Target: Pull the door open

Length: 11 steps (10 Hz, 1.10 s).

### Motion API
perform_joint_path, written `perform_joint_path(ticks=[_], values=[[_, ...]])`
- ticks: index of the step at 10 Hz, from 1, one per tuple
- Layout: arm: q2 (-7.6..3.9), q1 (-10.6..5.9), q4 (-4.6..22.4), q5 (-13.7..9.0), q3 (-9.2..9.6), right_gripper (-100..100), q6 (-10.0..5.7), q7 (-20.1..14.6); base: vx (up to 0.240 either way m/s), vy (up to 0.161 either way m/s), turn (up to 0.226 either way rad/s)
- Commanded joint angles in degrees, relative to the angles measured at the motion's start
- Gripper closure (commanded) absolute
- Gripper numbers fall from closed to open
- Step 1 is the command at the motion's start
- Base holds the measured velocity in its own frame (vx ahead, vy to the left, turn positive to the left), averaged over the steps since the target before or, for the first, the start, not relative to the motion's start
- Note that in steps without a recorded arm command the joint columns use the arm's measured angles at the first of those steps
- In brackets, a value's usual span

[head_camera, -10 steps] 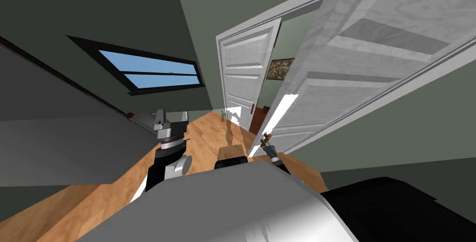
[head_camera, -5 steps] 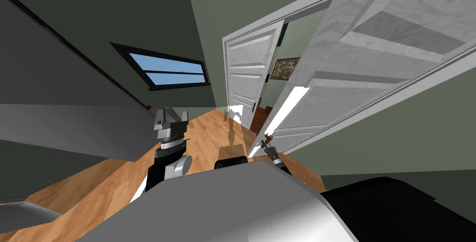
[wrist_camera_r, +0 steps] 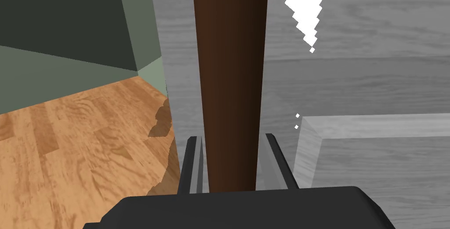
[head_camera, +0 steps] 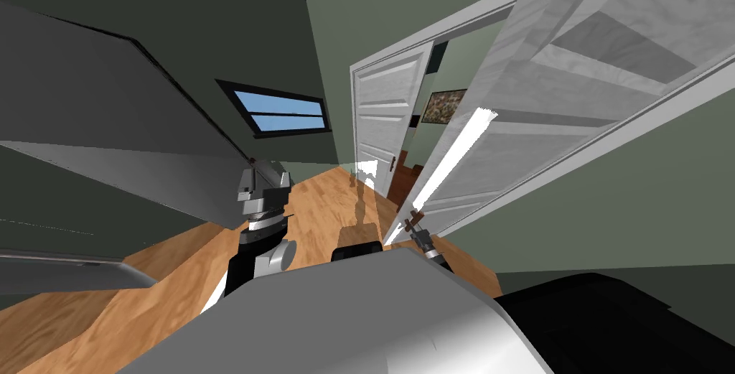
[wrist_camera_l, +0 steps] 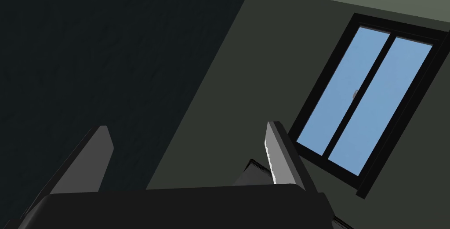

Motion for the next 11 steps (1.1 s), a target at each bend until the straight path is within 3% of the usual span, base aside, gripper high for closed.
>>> perform_joint_path(ticks=[1,11], values=[[0.0,0.0,0.0,0.0,0.0,100,0.0,0.0,-0.074,-0.018,0.02],[-0.52,-1.26,4.0,1.1,2.12,100,-3.68,-3.1,-0.184,-0.056,0.13]])
